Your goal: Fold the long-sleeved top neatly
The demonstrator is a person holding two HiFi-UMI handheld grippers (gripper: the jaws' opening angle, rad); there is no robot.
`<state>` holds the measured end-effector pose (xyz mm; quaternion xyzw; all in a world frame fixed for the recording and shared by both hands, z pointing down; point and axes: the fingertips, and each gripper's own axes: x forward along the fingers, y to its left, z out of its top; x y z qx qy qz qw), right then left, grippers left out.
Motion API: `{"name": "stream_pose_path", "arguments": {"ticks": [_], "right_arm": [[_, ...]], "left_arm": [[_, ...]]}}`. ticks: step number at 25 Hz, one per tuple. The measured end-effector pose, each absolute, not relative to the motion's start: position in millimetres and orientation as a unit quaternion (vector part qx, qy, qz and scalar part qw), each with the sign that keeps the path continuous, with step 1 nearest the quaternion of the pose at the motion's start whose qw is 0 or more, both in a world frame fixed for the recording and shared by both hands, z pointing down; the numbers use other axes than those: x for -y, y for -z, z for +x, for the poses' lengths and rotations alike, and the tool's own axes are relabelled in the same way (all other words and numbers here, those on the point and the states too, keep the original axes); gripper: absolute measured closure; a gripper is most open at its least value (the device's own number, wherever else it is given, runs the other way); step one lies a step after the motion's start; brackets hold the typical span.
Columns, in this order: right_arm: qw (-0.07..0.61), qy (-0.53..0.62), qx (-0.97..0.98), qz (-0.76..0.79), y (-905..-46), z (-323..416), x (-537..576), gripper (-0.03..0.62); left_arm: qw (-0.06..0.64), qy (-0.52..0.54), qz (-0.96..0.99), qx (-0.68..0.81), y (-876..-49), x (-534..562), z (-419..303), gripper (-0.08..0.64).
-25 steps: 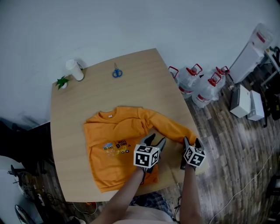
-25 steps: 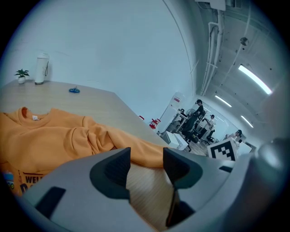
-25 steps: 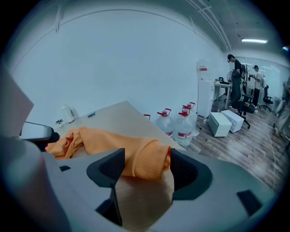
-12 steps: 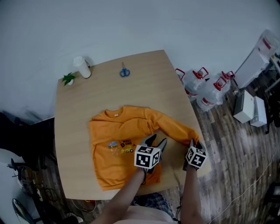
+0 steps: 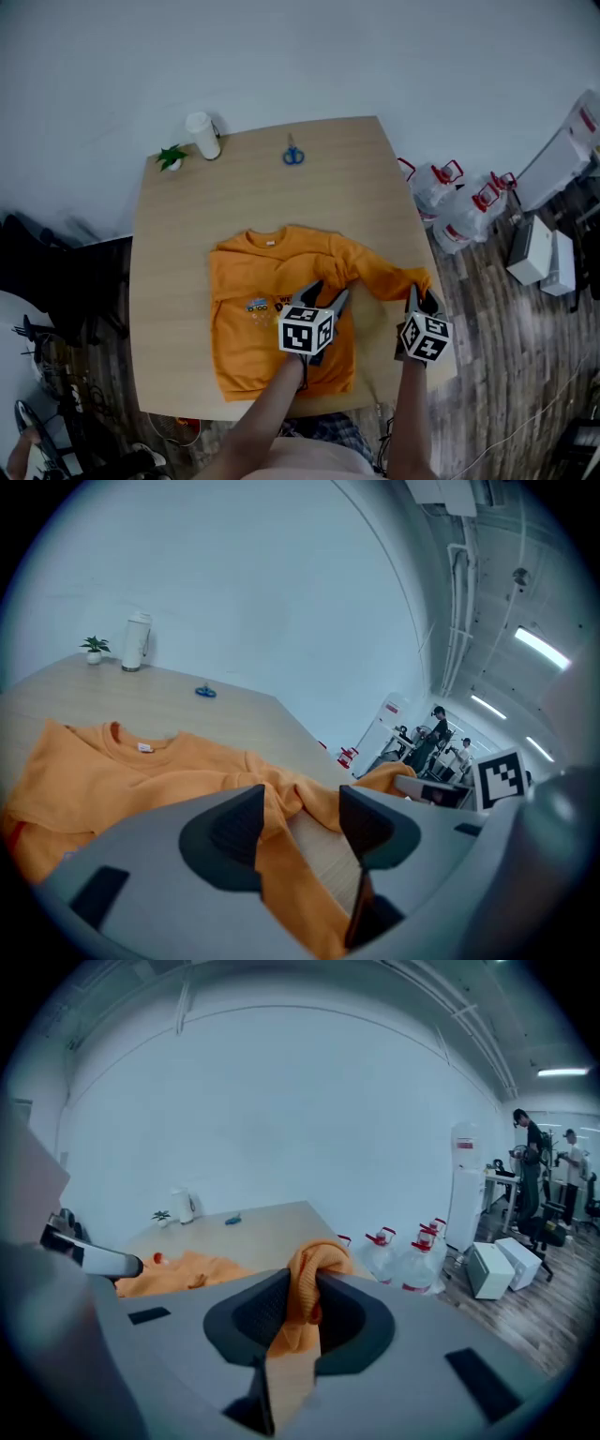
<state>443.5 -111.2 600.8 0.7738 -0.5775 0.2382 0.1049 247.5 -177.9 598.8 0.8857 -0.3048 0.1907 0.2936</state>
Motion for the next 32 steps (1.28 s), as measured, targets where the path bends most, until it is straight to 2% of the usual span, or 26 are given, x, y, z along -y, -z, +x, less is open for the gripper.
{"name": "stream_pose_path", "arguments": {"ticks": [18,32], "right_arm": [[0.101,-0.19,0.767,0.605,-540,239,219,0.517],[0.118,-0.191,0.842,0.49,-545,88,265,0.517]], "left_arm": [[0.302,-0.146,0.833,0.44,-582,227,96,0.31],[0.318,-0.132,0.795,0.5,-590,239,-4,0.31]]}}
